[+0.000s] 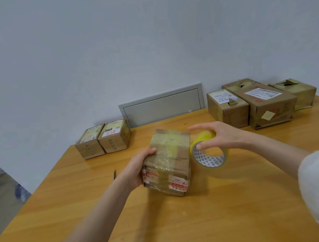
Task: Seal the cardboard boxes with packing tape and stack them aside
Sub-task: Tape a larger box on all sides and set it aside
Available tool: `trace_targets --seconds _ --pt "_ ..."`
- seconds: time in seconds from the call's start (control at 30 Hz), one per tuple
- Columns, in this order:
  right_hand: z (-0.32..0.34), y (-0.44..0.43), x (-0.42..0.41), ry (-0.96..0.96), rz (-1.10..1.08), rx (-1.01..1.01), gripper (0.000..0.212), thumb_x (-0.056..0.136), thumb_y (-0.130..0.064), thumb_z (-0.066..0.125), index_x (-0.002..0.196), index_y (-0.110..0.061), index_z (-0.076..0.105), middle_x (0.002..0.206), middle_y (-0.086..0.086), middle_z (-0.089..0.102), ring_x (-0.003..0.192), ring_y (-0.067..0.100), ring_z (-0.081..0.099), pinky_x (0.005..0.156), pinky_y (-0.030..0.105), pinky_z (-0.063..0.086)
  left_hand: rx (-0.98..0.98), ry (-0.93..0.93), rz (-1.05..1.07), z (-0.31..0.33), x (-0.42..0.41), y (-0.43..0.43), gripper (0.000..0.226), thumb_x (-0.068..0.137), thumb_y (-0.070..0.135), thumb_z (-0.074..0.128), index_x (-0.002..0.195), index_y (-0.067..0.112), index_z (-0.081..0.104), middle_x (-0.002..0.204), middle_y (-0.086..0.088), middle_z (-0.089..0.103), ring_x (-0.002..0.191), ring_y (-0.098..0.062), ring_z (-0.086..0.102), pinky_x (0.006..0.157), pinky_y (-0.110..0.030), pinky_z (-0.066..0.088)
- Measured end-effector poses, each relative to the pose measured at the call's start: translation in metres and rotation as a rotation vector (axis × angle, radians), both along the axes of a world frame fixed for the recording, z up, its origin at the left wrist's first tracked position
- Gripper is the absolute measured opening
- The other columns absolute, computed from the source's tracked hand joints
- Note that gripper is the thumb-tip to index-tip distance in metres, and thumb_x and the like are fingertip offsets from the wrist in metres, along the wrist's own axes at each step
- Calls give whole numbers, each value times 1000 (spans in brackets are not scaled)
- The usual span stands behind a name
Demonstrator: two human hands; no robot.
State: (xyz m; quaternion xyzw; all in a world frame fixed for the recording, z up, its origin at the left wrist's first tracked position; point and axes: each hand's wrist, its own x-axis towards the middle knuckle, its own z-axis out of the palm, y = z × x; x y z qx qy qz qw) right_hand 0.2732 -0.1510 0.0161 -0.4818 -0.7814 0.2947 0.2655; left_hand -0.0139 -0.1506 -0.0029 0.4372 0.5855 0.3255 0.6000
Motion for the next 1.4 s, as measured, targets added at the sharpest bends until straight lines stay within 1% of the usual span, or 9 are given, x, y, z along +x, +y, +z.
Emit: trace_targets --seconds 0.1,0.27,0.43,0.53,0.6,0.67,0.8,1.13,1.4 --pt "2 -1 2 54 4 -1 32 81 -39 73 107 -54 62 115 -31 57 113 -6 47 95 22 31 -8 -24 16 -5 -2 -2 39 83 44 64 105 11 65 96 -12 73 78 -27 70 73 -38 57" --pt "0 0 0 -128 -70 65 28 82 -39 68 106 -51 63 121 -14 62 108 8 55 92 32 48 -13 -5 -13 -2 -2 0 42 81 45 65 106 10 64 95 -12 74 78 -26 71 71 -37 57" --pt "1 6 -9 -254 -111 59 34 80 -34 61 107 -55 60 119 -13 62 70 -1 52 60 24 45 -49 24 -89 0 -12 1 47 81 48 63 112 12 62 100 -10 73 86 -25 71 78 -40 56" --pt "-2 9 -16 -277 -106 13 44 77 -26 59 112 -53 60 127 -12 59 61 5 53 62 30 51 129 320 -161 12 -13 1 56 90 44 57 137 14 48 125 -7 63 103 -21 62 96 -42 48" --pt "-3 10 -20 -291 -105 19 47 76 -24 57 114 -53 59 128 -11 59 59 8 53 62 33 52 456 754 -199 25 -7 4 71 94 42 53 152 17 22 154 -4 32 132 -21 41 108 -38 36" --pt "-2 12 -24 -292 -99 24 47 77 -23 56 113 -53 58 125 -11 60 61 9 54 59 32 50 730 1044 -300 34 9 6 77 96 47 44 154 15 5 161 -2 6 147 -17 10 118 -35 14" --pt "-3 12 -27 -313 -115 13 49 77 -24 56 115 -55 56 120 -9 61 68 4 53 56 27 45 645 1310 -580 21 37 10 81 95 62 23 152 12 -4 160 -6 -9 148 -17 -5 120 -35 0" --pt "-2 10 -28 -388 -131 23 50 81 -26 53 122 -54 53 132 -7 57 95 13 55 69 30 50 648 1347 -691 23 57 19 63 101 50 19 154 21 1 161 2 -4 148 -18 -3 120 -40 3" --pt "-5 11 -30 -400 -150 11 55 78 -24 53 124 -56 50 136 -7 54 89 10 51 55 21 38 644 1309 -767 26 63 21 58 104 40 23 154 21 0 161 2 -7 148 -15 -4 119 -39 -1"
